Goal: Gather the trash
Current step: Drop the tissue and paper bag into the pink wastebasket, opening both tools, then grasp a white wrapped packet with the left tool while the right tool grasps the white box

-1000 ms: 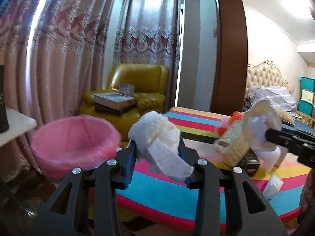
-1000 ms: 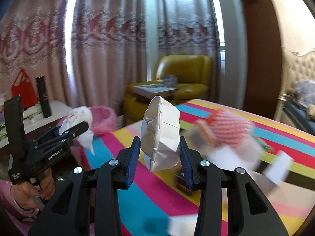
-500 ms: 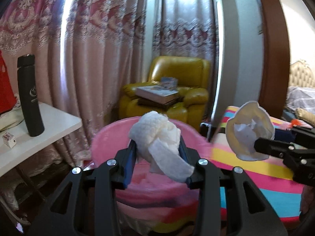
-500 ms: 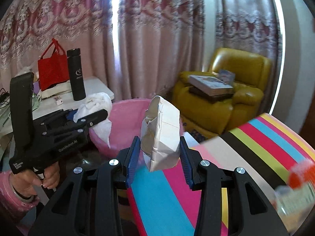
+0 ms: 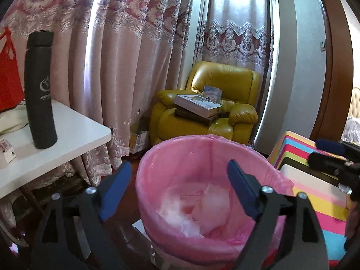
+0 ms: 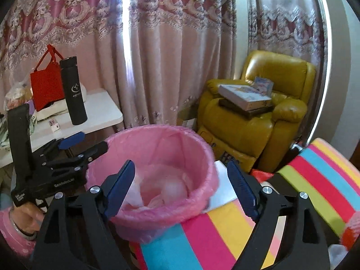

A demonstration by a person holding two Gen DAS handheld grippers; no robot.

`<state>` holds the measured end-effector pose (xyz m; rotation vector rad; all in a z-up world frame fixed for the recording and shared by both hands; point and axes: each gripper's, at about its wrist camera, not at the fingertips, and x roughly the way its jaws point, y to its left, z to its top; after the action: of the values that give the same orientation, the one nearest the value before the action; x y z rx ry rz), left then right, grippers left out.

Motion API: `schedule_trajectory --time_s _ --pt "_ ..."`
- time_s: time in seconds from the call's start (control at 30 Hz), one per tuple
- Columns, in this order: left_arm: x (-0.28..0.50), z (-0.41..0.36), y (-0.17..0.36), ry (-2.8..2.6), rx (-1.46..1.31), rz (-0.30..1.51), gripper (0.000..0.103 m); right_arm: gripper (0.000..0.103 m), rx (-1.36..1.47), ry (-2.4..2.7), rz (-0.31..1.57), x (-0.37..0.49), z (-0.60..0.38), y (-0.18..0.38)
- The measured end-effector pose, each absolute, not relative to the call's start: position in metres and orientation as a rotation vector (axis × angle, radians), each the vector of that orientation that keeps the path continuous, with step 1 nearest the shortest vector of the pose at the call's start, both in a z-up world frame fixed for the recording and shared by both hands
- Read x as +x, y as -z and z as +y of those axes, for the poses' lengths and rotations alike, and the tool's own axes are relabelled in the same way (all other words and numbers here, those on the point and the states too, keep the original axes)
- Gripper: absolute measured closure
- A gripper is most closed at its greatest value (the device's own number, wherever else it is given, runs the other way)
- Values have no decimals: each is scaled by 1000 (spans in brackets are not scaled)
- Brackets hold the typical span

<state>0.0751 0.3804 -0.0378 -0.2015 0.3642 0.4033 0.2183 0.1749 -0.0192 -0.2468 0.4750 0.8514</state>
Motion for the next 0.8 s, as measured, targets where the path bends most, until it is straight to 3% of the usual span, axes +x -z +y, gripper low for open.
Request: schedule_trajectory --time_s 0.07,0.37,0.8 --pt "68 376 37 -416 -200 353 5 23 -263 -832 451 208 161 13" --pt "45 311 37 -323 -180 368 5 18 -269 -708 390 153 58 -1" --pt "66 102 30 168 40 406 5 18 -135 -308 416 119 -150 15"
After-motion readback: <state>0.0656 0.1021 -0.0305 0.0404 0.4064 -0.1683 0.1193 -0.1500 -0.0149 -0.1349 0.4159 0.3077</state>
